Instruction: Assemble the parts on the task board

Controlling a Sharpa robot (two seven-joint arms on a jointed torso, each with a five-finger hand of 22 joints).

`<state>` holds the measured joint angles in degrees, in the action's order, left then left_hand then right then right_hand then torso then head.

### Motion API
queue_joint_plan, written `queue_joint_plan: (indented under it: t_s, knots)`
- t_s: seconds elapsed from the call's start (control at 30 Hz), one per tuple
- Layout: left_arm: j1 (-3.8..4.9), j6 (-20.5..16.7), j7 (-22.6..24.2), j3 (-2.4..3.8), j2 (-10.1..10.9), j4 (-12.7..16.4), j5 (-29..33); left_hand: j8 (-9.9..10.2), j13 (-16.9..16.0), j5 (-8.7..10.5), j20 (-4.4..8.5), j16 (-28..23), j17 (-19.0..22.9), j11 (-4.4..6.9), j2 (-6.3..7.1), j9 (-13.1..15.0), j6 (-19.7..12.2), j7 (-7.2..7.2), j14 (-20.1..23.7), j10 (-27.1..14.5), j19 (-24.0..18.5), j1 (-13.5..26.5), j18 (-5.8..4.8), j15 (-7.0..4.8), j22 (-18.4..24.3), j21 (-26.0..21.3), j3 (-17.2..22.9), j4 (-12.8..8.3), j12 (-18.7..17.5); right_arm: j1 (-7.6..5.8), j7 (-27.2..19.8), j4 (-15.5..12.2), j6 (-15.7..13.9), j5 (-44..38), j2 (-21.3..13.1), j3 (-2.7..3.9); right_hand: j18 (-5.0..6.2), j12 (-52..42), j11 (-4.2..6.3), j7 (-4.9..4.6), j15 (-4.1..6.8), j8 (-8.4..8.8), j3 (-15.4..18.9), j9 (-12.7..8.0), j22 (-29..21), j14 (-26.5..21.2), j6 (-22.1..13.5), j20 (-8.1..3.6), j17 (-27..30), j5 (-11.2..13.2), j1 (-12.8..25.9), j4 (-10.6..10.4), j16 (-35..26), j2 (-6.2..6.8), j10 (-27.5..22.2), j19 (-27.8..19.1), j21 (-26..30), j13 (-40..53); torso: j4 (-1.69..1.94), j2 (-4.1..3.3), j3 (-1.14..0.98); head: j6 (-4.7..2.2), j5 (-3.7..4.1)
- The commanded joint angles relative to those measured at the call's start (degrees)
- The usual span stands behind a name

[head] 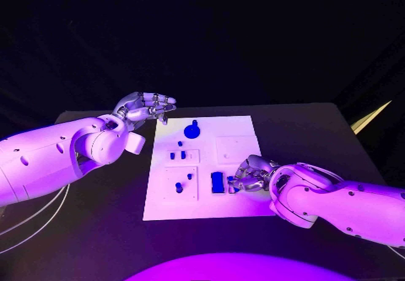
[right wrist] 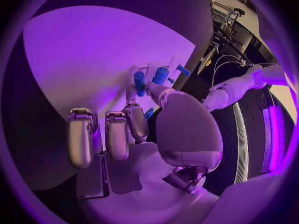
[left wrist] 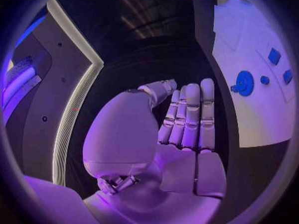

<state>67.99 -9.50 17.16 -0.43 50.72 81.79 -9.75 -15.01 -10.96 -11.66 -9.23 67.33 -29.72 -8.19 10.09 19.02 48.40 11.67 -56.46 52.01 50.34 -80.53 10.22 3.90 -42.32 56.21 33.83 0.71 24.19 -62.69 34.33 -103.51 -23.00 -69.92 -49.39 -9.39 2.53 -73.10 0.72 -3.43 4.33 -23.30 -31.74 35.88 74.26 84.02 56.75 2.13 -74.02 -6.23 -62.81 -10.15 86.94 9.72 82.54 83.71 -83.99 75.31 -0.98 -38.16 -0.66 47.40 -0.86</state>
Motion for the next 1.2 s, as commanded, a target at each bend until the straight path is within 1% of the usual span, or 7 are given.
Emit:
queue_joint_plan:
  t_s: [0.03,0.17,0.27,0.4,0.6,0.83,1.2]
  knots:
    - [0.04,0.2,0.0,0.03,0.0,0.2,0.1,-1.4,-1.0,-0.36,-0.04,0.0,0.7,-0.12,-0.65,-0.8,-0.6,0.24,0.8,-1.1,-0.3,0.4,0.39,0.07,0.8,-0.7,-0.7,0.2,0.8,0.04,0.0,0.1,0.3,-0.2,0.2,-0.01,-1.48,-1.1,0.58,0.55,0.53,-1.96,-1.8,0.9,13.8,5.1,2.0,-0.75,-11.6,-1.6,1.2,-1.0,1.0,-0.58,1.8,4.9,-1.1,5.8,-0.03,0.02,-0.03,0.00,-0.04]
    - [0.04,0.2,0.0,0.03,0.0,0.2,0.1,-1.4,-1.0,-0.36,-0.04,0.0,0.7,-0.12,-0.65,-0.8,-0.6,0.24,0.8,-1.1,-0.3,0.4,0.39,0.07,0.8,-0.7,-0.7,0.2,0.8,0.04,0.0,0.1,0.5,-0.1,0.4,-0.01,-1.49,-1.2,0.60,0.56,0.54,-1.97,-1.8,0.9,13.9,5.1,2.0,-0.77,-11.7,-1.6,1.3,-1.0,1.0,-0.62,1.8,4.9,-1.1,5.8,0.00,0.01,0.00,-0.03,-0.04]
    - [0.04,0.2,-0.1,0.03,0.0,0.2,0.1,-1.5,-1.0,-0.34,-0.05,0.0,0.7,-0.14,-0.64,-0.8,-0.6,0.25,0.9,-1.2,-0.3,0.5,0.38,0.09,0.8,-0.7,-0.7,0.3,0.9,0.04,0.0,0.0,0.7,0.0,0.5,-0.01,-1.50,-1.2,0.61,0.57,0.55,-1.99,-1.8,0.9,13.9,5.1,2.1,-0.78,-11.7,-1.6,1.4,-1.1,1.0,-0.65,1.8,4.9,-1.2,5.9,-0.03,0.00,-0.03,0.06,-0.09]
    - [0.04,0.2,-0.1,0.03,0.1,0.2,0.1,-1.5,-1.0,-0.34,-0.05,0.0,0.7,-0.14,-0.64,-0.8,-0.6,0.25,0.9,-1.2,-0.3,0.5,0.38,0.09,0.8,-0.7,-0.7,0.3,0.9,0.04,0.0,0.1,0.9,0.0,0.5,-0.01,-1.52,-1.3,0.66,0.63,0.60,-2.06,-1.7,0.9,13.9,5.1,2.2,-0.83,-11.8,-1.6,2.1,-1.3,1.1,-0.74,1.9,4.9,-1.2,6.0,-0.04,0.04,0.00,0.10,-0.08]
    - [0.04,0.2,-0.1,0.03,0.1,0.2,0.1,-1.5,-1.0,-0.34,-0.05,0.0,0.7,-0.14,-0.64,-0.8,-0.6,0.25,0.9,-1.2,-0.3,0.5,0.38,0.09,0.8,-0.7,-0.7,0.3,0.9,0.04,-0.1,-0.1,1.2,0.0,0.4,-0.01,-1.56,-1.5,0.69,0.65,0.64,-2.10,-1.5,0.9,14.0,5.1,2.3,-0.88,-11.9,-1.5,3.2,-1.7,1.1,-0.70,2.1,5.0,-1.4,6.1,-0.03,0.03,-0.02,0.22,-0.11]
    - [0.04,0.2,-0.2,0.03,0.1,0.1,0.1,-1.5,-1.0,-0.34,-0.06,0.0,0.7,-0.15,-0.62,-0.8,-0.6,0.26,0.9,-1.3,-0.3,0.5,0.37,0.11,0.8,-0.7,-0.7,0.3,0.9,0.04,-0.2,-0.5,1.4,0.0,0.3,-0.01,-1.62,-1.8,0.69,0.65,0.63,-2.11,-0.5,0.7,14.1,5.2,2.7,-0.90,-12.2,-1.5,7.2,-3.5,1.2,0.04,2.3,5.1,-1.7,6.3,-0.04,0.03,-0.02,0.32,-0.15]
    - [0.04,0.2,-0.2,0.03,0.2,0.1,0.1,-1.5,-1.0,-0.34,-0.06,0.0,0.7,-0.15,-0.62,-0.8,-0.6,0.26,0.9,-1.3,-0.3,0.5,0.37,0.11,0.8,-0.7,-0.7,0.3,0.9,0.04,-0.3,-0.7,1.4,-0.3,0.0,-0.01,-1.64,-1.8,0.69,0.67,0.64,-2.10,0.0,0.6,14.2,5.2,2.8,-0.90,-12.2,-1.5,8.6,-4.1,1.3,0.50,2.4,5.1,-1.8,6.4,-0.05,0.01,-0.07,0.37,-0.16]
